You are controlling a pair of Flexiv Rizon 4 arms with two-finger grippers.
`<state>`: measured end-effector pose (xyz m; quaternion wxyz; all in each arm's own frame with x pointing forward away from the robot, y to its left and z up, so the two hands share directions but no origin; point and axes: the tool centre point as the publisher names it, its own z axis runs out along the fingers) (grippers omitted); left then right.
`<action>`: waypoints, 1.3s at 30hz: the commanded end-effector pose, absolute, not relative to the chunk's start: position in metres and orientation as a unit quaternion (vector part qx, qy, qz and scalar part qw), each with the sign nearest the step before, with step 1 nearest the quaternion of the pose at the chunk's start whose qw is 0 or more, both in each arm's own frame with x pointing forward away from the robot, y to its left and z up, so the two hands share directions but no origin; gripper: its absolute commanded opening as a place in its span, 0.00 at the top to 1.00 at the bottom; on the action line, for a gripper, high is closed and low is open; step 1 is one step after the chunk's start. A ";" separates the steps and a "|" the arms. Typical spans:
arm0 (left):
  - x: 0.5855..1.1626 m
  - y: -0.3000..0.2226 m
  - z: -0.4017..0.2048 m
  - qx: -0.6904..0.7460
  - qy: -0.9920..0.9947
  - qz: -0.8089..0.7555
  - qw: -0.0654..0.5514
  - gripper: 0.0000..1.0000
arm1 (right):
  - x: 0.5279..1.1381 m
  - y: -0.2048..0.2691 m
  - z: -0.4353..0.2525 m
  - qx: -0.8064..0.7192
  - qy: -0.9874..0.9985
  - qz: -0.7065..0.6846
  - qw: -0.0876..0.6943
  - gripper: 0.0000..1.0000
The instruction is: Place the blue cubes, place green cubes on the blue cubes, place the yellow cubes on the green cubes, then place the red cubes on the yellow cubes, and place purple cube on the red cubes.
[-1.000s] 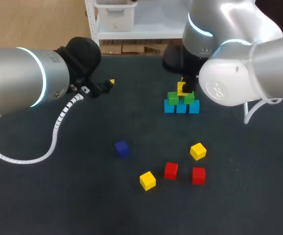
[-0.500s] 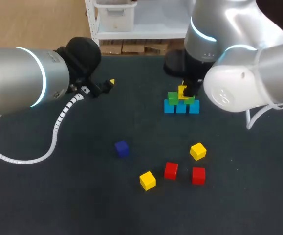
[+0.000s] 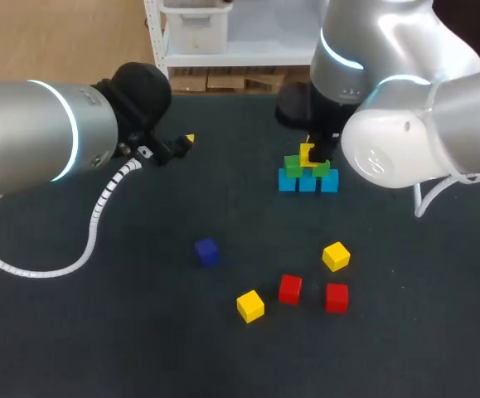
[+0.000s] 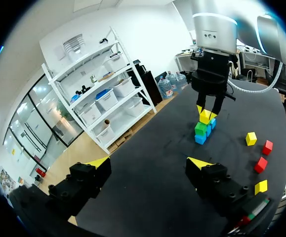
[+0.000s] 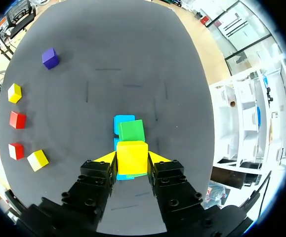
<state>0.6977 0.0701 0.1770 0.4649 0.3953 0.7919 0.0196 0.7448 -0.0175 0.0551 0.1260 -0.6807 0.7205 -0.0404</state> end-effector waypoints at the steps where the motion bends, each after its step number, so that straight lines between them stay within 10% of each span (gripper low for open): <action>1: 0.699 0.070 0.176 0.395 0.792 0.019 0.466 0.00 | 0.747 -0.017 0.053 -0.681 0.721 -0.040 0.124 0.85; 24: 0.699 0.070 0.176 0.395 0.792 0.019 0.466 0.00 | 0.750 -0.015 0.052 -0.680 0.721 -0.045 0.126 0.64; 29: 0.699 0.070 0.176 0.395 0.792 0.019 0.466 0.00 | 0.750 -0.017 0.052 -0.678 0.723 -0.046 0.127 0.42; 30: 0.699 0.070 0.176 0.395 0.792 0.019 0.466 0.00 | 0.750 -0.017 0.052 -0.678 0.723 -0.046 0.127 0.10; 31: 0.699 0.070 0.176 0.395 0.792 0.019 0.466 0.00 | 0.750 -0.017 0.052 -0.678 0.723 -0.046 0.127 0.00; 39: 0.699 0.070 0.176 0.395 0.792 0.019 0.466 0.00 | 0.751 -0.018 0.056 -0.676 0.723 -0.047 0.135 0.00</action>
